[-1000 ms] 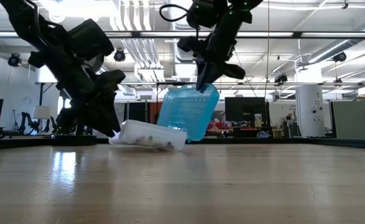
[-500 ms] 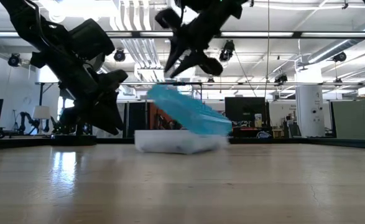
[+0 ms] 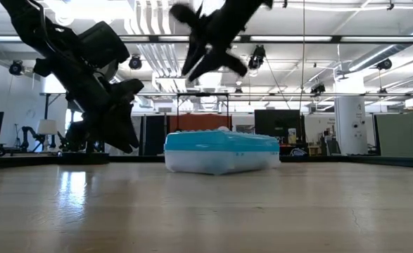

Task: Pick & place school supplies into a supply box
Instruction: Return to Home Position

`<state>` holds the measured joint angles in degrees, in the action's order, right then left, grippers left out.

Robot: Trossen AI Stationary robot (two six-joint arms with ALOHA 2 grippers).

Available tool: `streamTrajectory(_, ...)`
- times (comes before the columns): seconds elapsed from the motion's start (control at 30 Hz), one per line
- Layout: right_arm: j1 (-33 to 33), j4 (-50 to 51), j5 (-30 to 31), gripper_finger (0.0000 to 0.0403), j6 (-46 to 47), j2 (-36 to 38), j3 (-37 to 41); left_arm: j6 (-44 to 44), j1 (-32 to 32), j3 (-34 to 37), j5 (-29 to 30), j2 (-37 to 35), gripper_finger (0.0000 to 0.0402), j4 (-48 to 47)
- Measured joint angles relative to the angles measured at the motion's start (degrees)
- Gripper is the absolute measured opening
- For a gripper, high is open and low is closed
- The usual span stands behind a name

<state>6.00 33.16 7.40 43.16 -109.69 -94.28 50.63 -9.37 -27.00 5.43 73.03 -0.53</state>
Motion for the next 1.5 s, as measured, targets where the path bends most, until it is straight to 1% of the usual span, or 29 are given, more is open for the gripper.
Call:
streamTrajectory(0.07,-0.08,0.43,3.04,0.0070,-0.26,2.65,1.19,-0.86,0.00,0.00,-0.01,-0.22,0.0087,0.70)
streamTrajectory(0.13,0.19,1.41,3.34,0.0068,0.06,3.57,2.91,-1.66,0.02,0.00,-0.21,-0.91,0.0087,1.58)
streamTrajectory(0.2,0.35,1.81,3.30,0.0067,0.64,2.67,5.77,-2.25,0.07,-0.25,-0.31,-1.53,0.0087,2.93)
streamTrajectory(0.27,0.02,0.89,2.11,0.0068,2.11,1.11,9.20,-2.84,0.07,-0.63,-0.36,-2.77,0.0087,2.89)
streamTrajectory(0.37,-0.42,-0.49,-2.34,0.0070,4.42,-0.76,13.19,-3.22,0.20,-1.55,-0.35,-4.98,0.0087,2.66)
streamTrajectory(0.47,-0.86,-1.66,-2.69,0.0068,5.15,-0.96,14.93,-3.25,0.32,-2.16,-0.32,-7.89,0.0087,1.53)
streamTrajectory(0.53,-1.00,-1.93,-1.27,0.0066,4.22,-0.40,15.17,-3.68,0.44,-2.34,-0.37,-10.47,0.0087,0.31)
streamTrajectory(0.63,-1.18,-2.69,2.95,0.0064,0.28,2.16,14.08,-5.83,0.88,-2.65,-1.10,-14.82,0.0087,-0.10)
streamTrajectory(0.7,-1.20,-3.91,6.90,0.0064,-4.82,5.05,12.54,-7.02,1.16,-3.00,-1.70,-18.26,0.0087,-2.57)
streamTrajectory(0.77,-1.40,-4.34,12.37,0.0065,-12.35,8.27,11.79,-8.47,1.22,-3.49,-1.89,-22.03,0.0087,-5.09)
streamTrajectory(0.83,-2.14,-4.93,19.14,0.0068,-20.43,11.23,11.72,-8.77,1.22,-3.61,-1.86,-25.89,0.0087,-8.48)
streamTrajectory(0.87,-2.60,-4.89,22.51,0.0070,-24.06,12.62,11.82,-8.43,1.22,-3.72,-1.86,-27.58,0.0087,-8.72)
streamTrajectory(0.9,-3.15,-4.86,26.04,0.0072,-27.73,14.16,11.87,-7.97,1.20,-3.74,-1.86,-29.31,0.0087,-8.46)
streamTrajectory(0.97,-4.24,-4.43,32.17,0.0076,-34.76,18.14,11.87,-3.98,1.20,-3.76,-2.56,-32.60,0.0087,-8.62)
streamTrajectory(1.03,-5.31,-4.46,36.47,0.0079,-38.54,22.12,11.79,1.04,1.20,-3.79,-3.82,-35.74,0.0087,-8.45)
streamTrajectory(1.07,-5.94,-4.85,37.54,0.0081,-39.00,24.28,11.78,3.11,1.22,-3.78,-3.98,-37.16,0.0087,-8.16)
streamTrajectory(1.13,-7.30,-5.47,37.76,0.0082,-37.05,28.28,11.67,3.73,1.22,-3.94,-4.09,-39.29,0.0087,-6.09)
streamTrajectory(1.2,-8.82,-6.24,37.59,0.0080,-34.17,32.22,11.43,0.77,1.22,-4.15,-4.65,-41.94,0.0087,-5.75)
streamTrajectory(1.27,-10.11,-5.91,35.82,0.0077,-34.96,36.23,11.34,-1.84,1.25,-4.67,-6.97,-44.03,0.0087,-5.46)
streamTrajectory(1.33,-11.08,-4.71,31.90,0.0075,-35.97,39.77,11.36,-3.26,1.25,-4.85,-8.95,-46.77,0.0087,-5.86)
streamTrajectory(1.4,-11.23,-2.44,27.37,0.0072,-33.36,42.98,11.46,-4.83,1.25,-4.85,-9.61,-49.74,0.0087,-7.64)
streamTrajectory(1.5,-10.73,1.14,21.62,0.0068,-30.54,47.68,14.31,-7.21,1.25,-4.68,-8.76,-54.35,0.0087,-14.72)
